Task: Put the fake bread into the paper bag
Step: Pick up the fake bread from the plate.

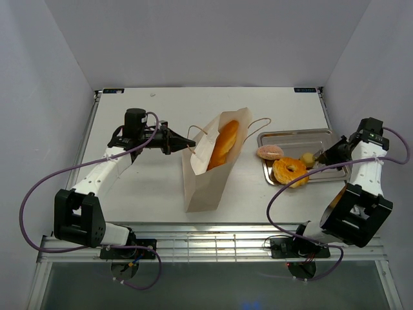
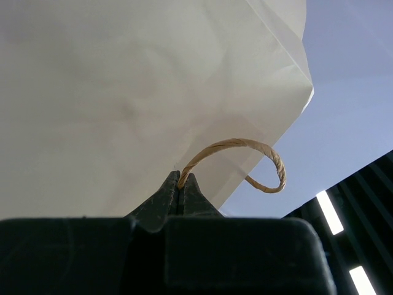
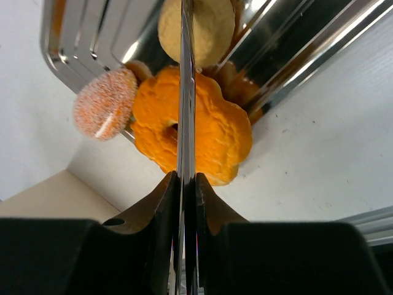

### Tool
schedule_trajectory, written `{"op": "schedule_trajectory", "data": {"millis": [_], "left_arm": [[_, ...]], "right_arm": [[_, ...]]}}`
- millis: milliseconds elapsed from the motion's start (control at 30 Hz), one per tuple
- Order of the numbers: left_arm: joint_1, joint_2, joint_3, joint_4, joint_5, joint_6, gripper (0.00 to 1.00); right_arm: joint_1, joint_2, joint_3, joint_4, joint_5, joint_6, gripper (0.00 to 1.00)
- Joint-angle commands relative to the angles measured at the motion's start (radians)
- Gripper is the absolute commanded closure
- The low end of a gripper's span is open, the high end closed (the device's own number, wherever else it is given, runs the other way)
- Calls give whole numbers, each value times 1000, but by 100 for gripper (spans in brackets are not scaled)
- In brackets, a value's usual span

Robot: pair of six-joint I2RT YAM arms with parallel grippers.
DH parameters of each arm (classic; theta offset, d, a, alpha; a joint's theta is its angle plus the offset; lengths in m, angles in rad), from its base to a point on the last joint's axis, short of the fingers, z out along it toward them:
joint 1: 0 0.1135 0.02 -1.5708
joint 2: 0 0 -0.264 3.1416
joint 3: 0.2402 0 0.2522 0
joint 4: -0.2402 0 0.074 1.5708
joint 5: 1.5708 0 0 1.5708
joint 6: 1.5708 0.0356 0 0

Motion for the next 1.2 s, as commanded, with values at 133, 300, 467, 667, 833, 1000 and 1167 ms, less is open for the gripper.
{"op": "schedule_trajectory", "data": {"millis": [133, 300, 467, 667, 833, 1000, 1167], "left_arm": [[-2, -51, 33, -64, 9, 56, 100], [0, -60, 39, -81, -4, 73, 100], [0, -57, 56, -86, -10, 78, 100], [-2, -42, 86, -87, -16, 78, 100], [-2, -51, 83, -86, -8, 82, 100], [-2, -85, 31, -68, 5, 64, 100], [-2, -96, 24, -46, 10, 50, 100]], "right_arm": [[12, -69, -84, -26, 89, -72, 92], [12, -81, -76, -39, 126, -94, 92], [12, -78, -91, -9, 97, -91, 92], [13, -87, -22, -30, 90, -88, 89], [13, -96, 2, -96, 69, -83, 79], [13, -121, 18, -139, 68, -101, 70], [12, -168, -31, -110, 17, -110, 64]]}}
